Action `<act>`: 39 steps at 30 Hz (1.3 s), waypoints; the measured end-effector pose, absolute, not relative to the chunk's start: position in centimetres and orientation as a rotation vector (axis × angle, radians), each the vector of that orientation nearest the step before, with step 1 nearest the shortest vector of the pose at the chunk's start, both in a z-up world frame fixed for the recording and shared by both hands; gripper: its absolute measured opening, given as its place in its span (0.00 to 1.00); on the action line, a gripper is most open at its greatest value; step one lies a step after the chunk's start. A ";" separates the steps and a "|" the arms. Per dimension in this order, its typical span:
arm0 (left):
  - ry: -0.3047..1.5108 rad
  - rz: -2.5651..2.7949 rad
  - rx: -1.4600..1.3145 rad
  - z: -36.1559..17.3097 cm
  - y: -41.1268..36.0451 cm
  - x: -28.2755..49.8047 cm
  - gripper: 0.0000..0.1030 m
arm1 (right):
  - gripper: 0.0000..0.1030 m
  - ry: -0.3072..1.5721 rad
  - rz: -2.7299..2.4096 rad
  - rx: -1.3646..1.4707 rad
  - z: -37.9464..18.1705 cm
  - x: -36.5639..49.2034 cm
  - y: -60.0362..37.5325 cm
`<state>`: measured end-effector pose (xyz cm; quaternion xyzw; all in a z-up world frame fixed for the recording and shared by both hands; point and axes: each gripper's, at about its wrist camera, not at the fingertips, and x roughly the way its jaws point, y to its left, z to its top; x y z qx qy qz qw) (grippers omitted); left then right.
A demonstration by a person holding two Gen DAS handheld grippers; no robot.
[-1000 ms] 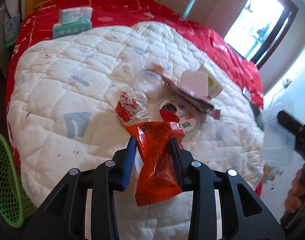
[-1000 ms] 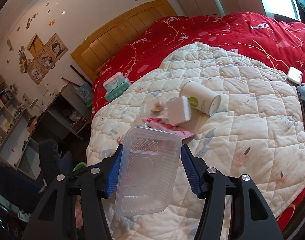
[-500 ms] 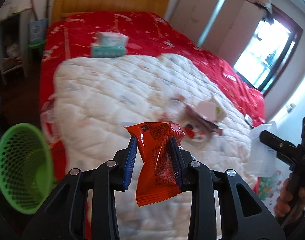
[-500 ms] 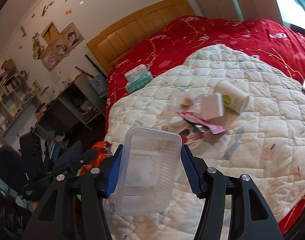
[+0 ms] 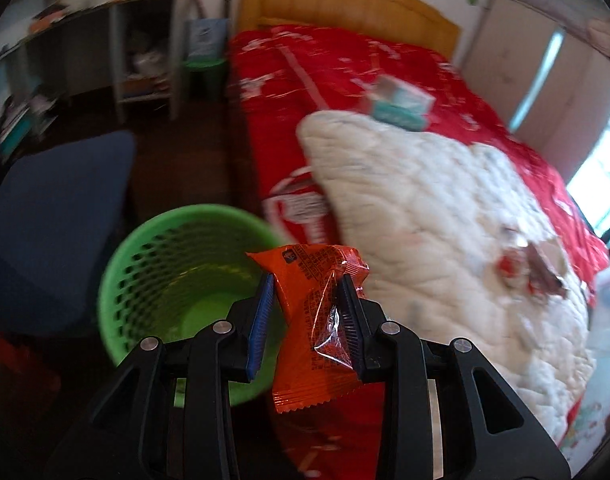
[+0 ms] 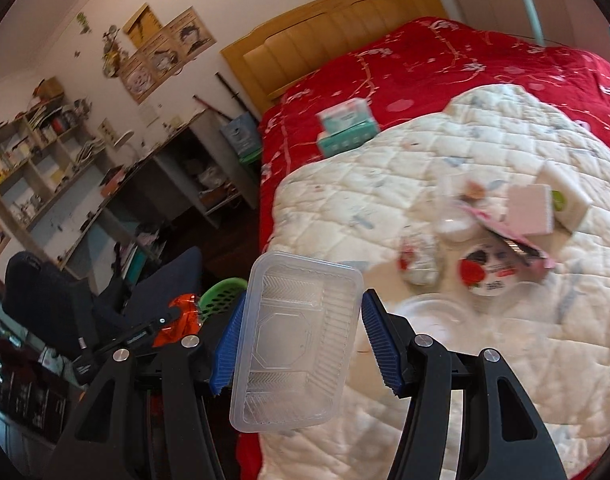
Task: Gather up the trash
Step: 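Carry the red wrapper to the green wastebasket with the left tool while the right tool lifts the clear box, then open the left tool over the basket while the right tool drops the clear box in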
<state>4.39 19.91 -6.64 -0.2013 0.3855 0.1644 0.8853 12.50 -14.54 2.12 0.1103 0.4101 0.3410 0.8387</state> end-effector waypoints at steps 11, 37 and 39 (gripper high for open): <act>0.885 0.449 -0.472 -11.8 25.9 3.6 0.36 | 0.54 0.904 0.802 0.168 1.3 12.1 -8.5; 0.764 0.594 -0.543 -9.4 28.3 -6.8 0.64 | 0.54 1.031 0.981 -0.005 -4.2 10.8 10.0; 0.761 0.599 -0.553 -9.6 28.6 -7.4 0.64 | 0.54 1.044 0.983 -0.023 -5.1 10.6 11.8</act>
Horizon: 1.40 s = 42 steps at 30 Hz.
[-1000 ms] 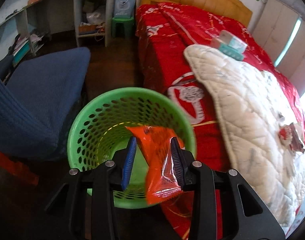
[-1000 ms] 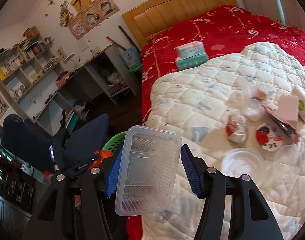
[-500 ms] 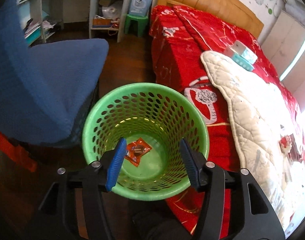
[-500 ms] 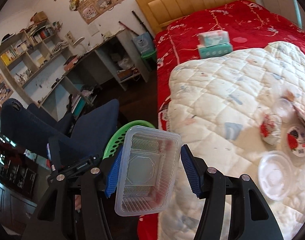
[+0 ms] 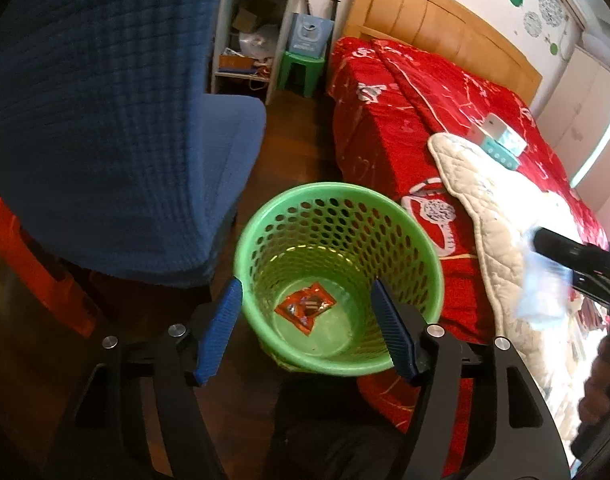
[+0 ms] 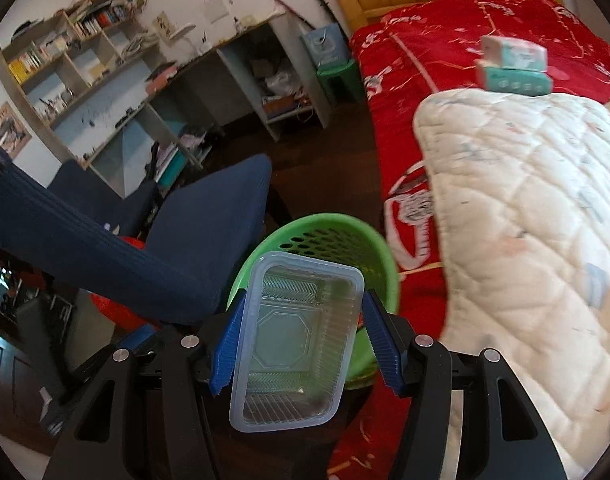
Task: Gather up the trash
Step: 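Open the left tool over the basket while the right tool drops the clear box in, then move both tools back to the trash on the quilt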
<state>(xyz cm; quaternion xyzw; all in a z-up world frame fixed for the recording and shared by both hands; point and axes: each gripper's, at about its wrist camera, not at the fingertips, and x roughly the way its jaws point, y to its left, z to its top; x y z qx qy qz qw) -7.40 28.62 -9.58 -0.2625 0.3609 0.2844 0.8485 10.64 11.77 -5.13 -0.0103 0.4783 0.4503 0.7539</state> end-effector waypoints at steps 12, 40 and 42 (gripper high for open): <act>0.767 0.628 -0.620 -11.6 30.3 -9.7 0.64 | 0.62 1.127 0.973 -0.064 -10.2 10.6 19.7; 0.764 0.489 -0.524 -8.3 23.4 -5.3 0.71 | 0.82 0.950 0.744 -0.051 -4.0 11.4 1.3; 0.767 0.469 -0.514 -8.1 22.6 -4.6 0.71 | 0.82 0.932 0.696 -0.051 -3.6 11.7 -1.1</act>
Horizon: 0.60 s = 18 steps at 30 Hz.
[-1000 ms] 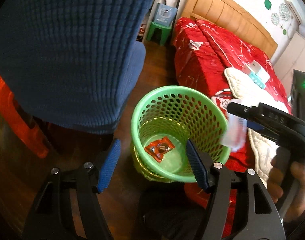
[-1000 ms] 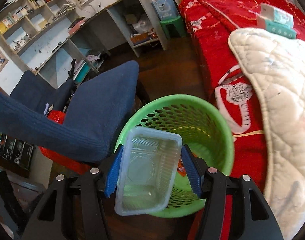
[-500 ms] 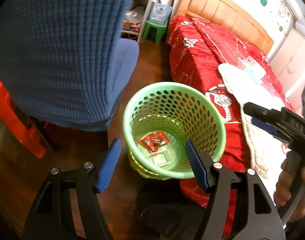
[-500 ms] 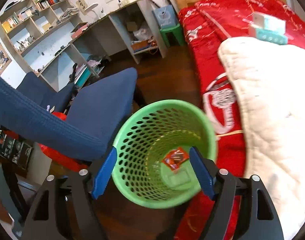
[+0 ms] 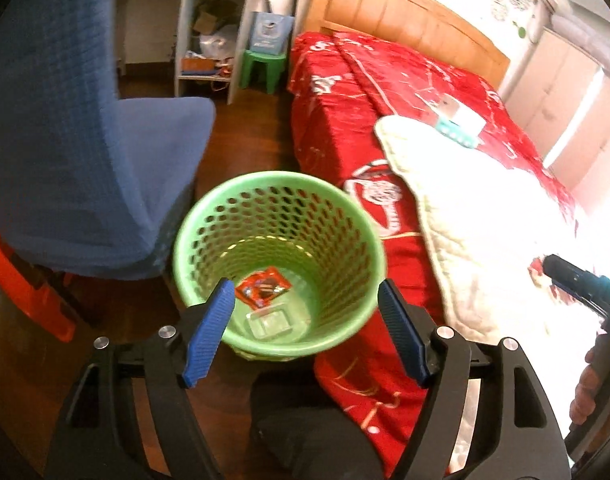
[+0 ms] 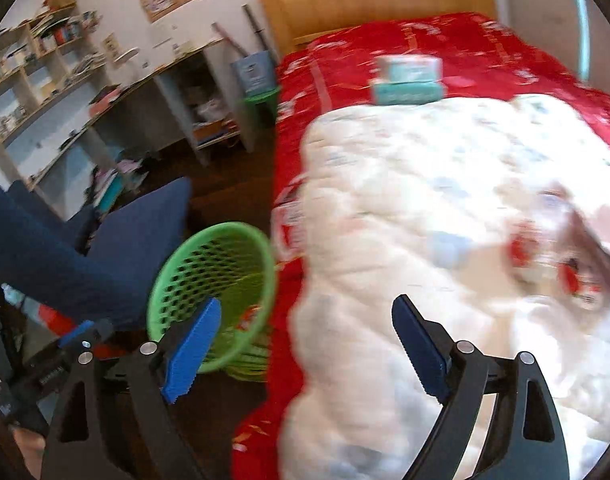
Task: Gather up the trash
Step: 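Move both tools back to the trash on the quilt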
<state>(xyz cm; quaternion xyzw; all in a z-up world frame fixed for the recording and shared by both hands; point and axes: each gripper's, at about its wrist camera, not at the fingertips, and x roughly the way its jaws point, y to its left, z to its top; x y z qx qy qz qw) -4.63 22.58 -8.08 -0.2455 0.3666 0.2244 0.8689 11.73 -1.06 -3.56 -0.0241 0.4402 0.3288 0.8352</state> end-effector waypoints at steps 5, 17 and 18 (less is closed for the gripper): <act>0.781 0.420 -0.494 -7.7 20.5 -3.0 0.71 | 0.83 0.900 0.588 -0.030 -2.6 12.6 -7.0; 0.800 0.310 -0.455 -6.8 16.1 0.7 0.72 | 0.83 0.861 0.323 -0.040 -2.3 14.7 -18.7; 0.801 0.302 -0.453 -6.7 15.8 1.0 0.73 | 0.83 0.867 0.309 -0.043 -2.6 14.9 -19.3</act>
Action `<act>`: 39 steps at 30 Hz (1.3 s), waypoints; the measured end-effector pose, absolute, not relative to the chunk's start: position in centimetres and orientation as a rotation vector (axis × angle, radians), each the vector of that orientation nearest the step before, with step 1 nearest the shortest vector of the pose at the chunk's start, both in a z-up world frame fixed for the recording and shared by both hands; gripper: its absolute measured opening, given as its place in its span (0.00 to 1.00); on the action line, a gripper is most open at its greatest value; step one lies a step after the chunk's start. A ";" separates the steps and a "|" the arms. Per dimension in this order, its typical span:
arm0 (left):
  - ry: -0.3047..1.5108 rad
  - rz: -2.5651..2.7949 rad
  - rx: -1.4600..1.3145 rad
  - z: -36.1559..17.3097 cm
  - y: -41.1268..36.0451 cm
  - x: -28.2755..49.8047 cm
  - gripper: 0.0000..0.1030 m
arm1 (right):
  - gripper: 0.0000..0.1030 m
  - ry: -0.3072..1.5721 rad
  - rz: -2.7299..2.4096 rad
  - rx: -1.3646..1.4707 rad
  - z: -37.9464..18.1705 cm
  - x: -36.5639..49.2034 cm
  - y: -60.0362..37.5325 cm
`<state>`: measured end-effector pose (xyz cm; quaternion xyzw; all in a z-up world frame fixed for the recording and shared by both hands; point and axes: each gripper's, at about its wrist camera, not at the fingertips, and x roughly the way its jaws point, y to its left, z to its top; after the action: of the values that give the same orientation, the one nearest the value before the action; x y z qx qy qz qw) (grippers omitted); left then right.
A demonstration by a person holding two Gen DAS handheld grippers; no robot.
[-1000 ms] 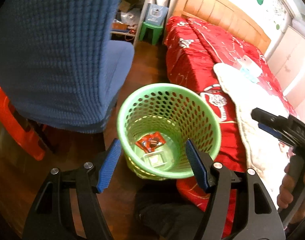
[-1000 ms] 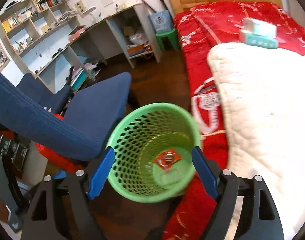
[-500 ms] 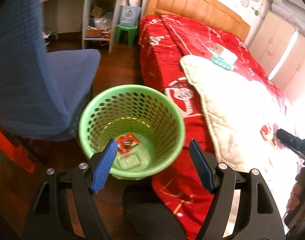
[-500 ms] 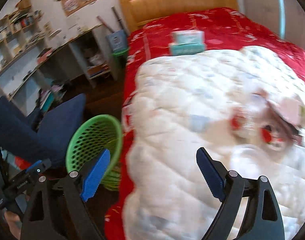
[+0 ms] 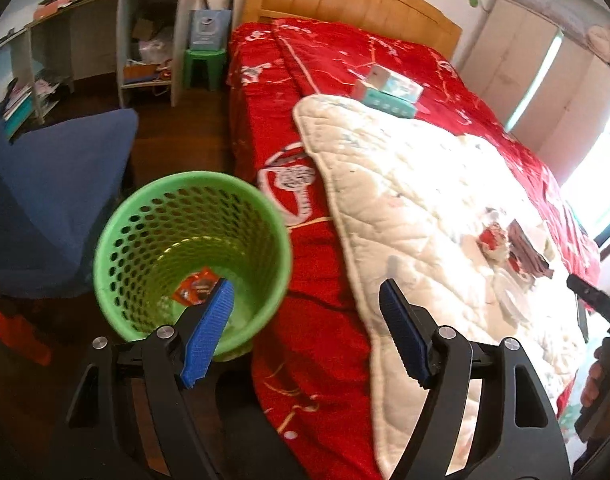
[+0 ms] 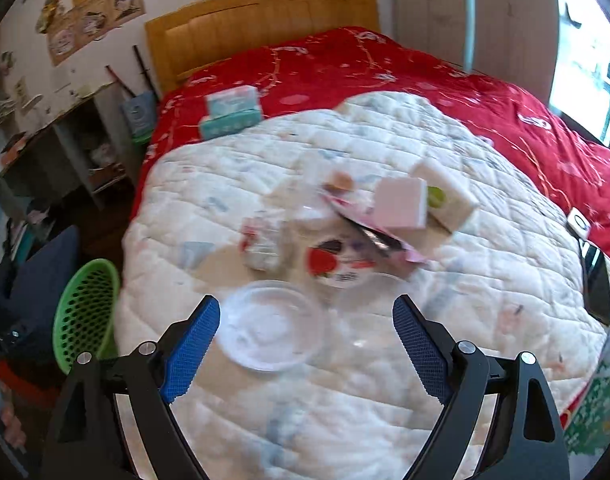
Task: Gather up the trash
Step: 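Move both tools back to the trash on the quilt, then grasp the clear plastic bowl with the right tool while the left tool grasps the crumpled paper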
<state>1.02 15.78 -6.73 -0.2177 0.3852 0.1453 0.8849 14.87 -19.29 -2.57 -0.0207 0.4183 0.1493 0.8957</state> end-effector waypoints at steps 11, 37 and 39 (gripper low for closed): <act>0.810 0.249 -0.407 -5.8 13.0 4.8 0.73 | 0.82 0.933 0.239 -0.080 -6.5 17.1 -21.8; 0.871 -0.026 -0.220 -5.7 1.1 17.6 0.73 | 0.60 0.954 0.294 -0.071 -7.6 18.4 -22.9; 0.881 -0.053 -0.211 -6.1 0.3 18.7 0.73 | 0.60 0.943 0.302 -0.066 -7.1 18.2 -23.2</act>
<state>18.67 0.27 -6.07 -0.1020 0.4256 -0.0255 0.8988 18.15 -23.21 -7.15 -0.0317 0.4523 0.1448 0.8795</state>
